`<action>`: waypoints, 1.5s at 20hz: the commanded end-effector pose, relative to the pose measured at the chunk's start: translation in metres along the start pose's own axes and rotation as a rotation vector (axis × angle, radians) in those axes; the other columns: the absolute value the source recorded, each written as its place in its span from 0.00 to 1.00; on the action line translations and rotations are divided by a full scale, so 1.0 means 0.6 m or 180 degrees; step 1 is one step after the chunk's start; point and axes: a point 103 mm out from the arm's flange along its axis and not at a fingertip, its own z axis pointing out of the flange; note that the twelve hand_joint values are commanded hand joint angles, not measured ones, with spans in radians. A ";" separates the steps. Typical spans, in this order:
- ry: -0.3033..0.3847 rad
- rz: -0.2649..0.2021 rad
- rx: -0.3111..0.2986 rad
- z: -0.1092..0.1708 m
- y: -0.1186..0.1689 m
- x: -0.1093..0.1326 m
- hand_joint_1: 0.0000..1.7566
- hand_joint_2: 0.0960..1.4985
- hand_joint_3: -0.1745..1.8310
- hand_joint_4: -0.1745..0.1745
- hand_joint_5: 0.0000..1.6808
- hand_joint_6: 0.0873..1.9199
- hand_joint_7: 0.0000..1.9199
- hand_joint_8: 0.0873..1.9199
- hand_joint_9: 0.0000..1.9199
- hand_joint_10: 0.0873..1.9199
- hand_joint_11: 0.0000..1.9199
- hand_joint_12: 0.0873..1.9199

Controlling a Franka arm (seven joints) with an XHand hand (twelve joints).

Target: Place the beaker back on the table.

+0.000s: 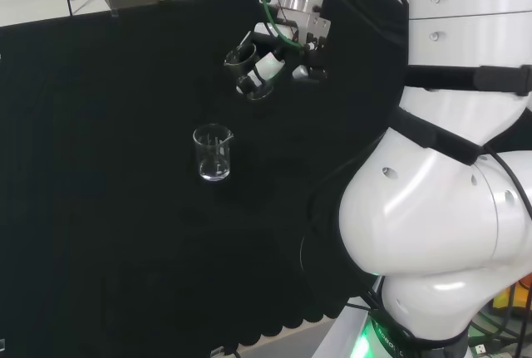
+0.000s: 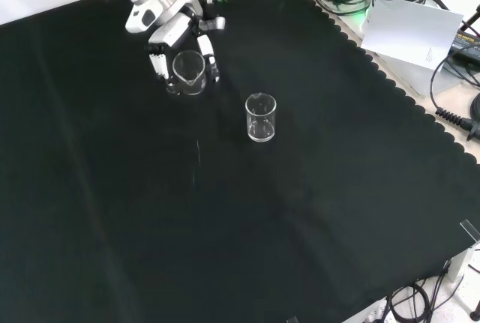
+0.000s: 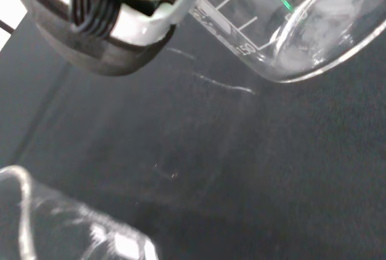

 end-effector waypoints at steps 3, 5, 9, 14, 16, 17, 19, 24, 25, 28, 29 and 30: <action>0.0135 -0.0058 -0.0192 0.038 0.050 -0.033 0.75 0.65 0.00 0.00 0.91 0.00 0.82 0.00 0.88 0.00 0.74 0.28; 0.0176 -0.0056 -0.0194 0.047 0.057 -0.043 0.75 0.65 0.00 0.00 0.91 0.00 0.82 0.00 0.88 0.00 0.74 0.28; 0.0204 -0.0043 -0.0154 0.061 0.065 -0.063 0.75 0.65 0.00 0.00 0.91 0.00 0.82 0.00 0.87 0.00 0.73 0.29; 0.0285 0.0011 -0.0174 0.077 0.071 -0.086 0.75 0.65 0.00 0.00 0.91 0.00 0.82 0.00 0.87 0.00 0.71 0.31; 0.0331 0.0030 -0.0194 0.085 0.073 -0.091 0.75 0.65 0.00 0.00 0.91 0.00 0.82 0.00 0.87 0.00 0.71 0.31; 0.0349 0.0029 -0.0193 0.088 0.074 -0.094 0.75 0.65 0.00 0.00 0.91 0.00 0.82 0.00 0.87 0.00 0.71 0.32; 0.0388 0.0034 -0.0194 0.096 0.077 -0.099 0.75 0.65 0.00 0.00 0.91 0.00 0.82 0.00 0.87 0.00 0.71 0.32; 0.0367 0.0087 -0.0159 0.139 0.121 -0.068 0.75 0.65 0.00 0.00 0.91 0.00 0.82 0.00 0.86 0.00 0.69 0.33; 0.0333 0.0099 -0.0169 0.151 0.134 -0.059 0.75 0.65 0.00 0.00 0.91 0.00 0.82 0.00 0.85 0.00 0.68 0.33; 0.0381 0.0092 -0.0228 0.147 0.127 -0.059 0.75 0.65 0.00 0.00 0.91 0.00 0.82 0.00 0.84 0.00 0.67 0.34; 0.0403 0.0094 -0.0262 0.141 0.120 -0.067 0.75 0.65 0.00 0.00 0.91 0.00 0.81 0.00 0.84 0.00 0.66 0.34; 0.0416 0.0089 -0.0283 0.135 0.110 -0.076 0.75 0.66 0.00 0.00 0.91 0.00 0.81 0.00 0.83 0.00 0.65 0.35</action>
